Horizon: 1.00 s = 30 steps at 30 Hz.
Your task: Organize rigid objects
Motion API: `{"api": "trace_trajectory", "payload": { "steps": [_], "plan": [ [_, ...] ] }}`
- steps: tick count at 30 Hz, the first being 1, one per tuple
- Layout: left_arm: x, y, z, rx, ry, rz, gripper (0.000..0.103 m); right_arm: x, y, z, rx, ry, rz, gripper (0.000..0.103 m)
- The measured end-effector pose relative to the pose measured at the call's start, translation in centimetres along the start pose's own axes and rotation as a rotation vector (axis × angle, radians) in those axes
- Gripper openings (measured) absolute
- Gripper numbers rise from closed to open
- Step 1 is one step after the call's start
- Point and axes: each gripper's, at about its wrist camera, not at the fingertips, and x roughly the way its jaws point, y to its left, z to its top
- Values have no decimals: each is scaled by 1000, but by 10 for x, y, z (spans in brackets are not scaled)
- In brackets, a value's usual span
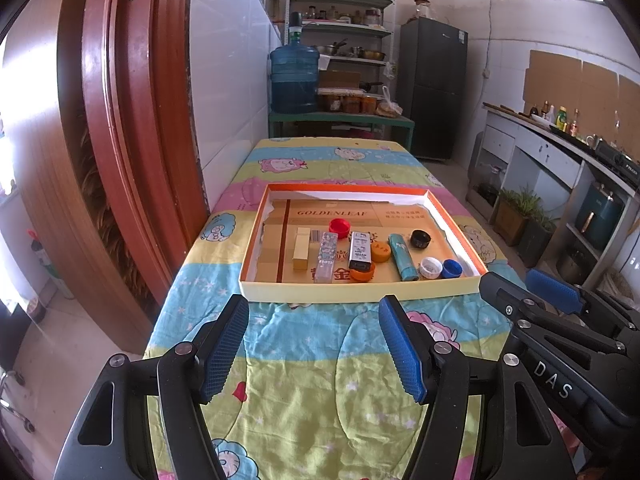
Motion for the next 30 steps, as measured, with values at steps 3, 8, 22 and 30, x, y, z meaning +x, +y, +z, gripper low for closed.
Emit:
{"api": "trace_trajectory", "payload": {
  "steps": [3,8,22,30],
  "plan": [
    [1,0,-2,2,4,0,69,0,1,0,-2,2,1,49],
    [1,0,-3,2,7,1,69,1,2,-1,-1,4,1,49],
    [1,-1,-3,5,7,4,69,2,2,-2,-2,5,3,49],
    [2,1,-4,8,10,4,69,4,4,-2,-4,7,4,49]
  ]
}}
